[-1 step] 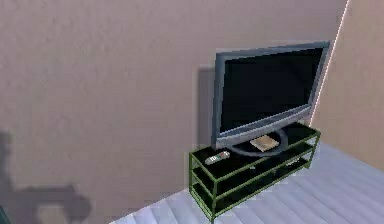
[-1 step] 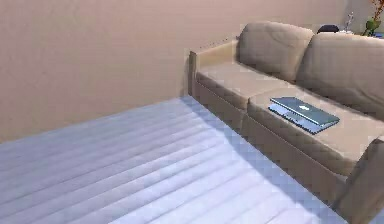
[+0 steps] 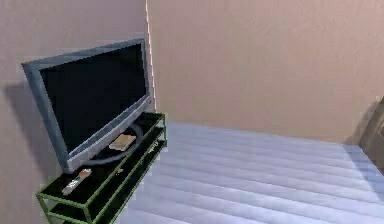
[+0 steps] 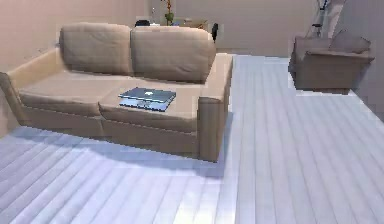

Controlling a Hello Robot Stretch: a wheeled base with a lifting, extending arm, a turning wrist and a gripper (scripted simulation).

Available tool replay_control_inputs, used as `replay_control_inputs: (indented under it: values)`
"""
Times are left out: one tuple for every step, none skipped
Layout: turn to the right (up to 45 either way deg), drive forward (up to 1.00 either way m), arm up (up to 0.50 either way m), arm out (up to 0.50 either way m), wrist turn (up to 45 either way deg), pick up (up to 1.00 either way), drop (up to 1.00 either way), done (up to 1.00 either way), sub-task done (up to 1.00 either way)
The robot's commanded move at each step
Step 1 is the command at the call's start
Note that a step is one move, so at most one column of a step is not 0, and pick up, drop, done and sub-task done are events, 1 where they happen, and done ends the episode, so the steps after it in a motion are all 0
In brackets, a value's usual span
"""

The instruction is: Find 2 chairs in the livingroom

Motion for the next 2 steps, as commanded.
replay_control_inputs:
  values:
    - [45.0, 0.00, 0.00, 0.00, 0.0, 0.00, 0.00, 0.00, 0.00]
    - [45.0, 0.00, 0.00, 0.00, 0.0, 0.00, 0.00, 0.00, 0.00]
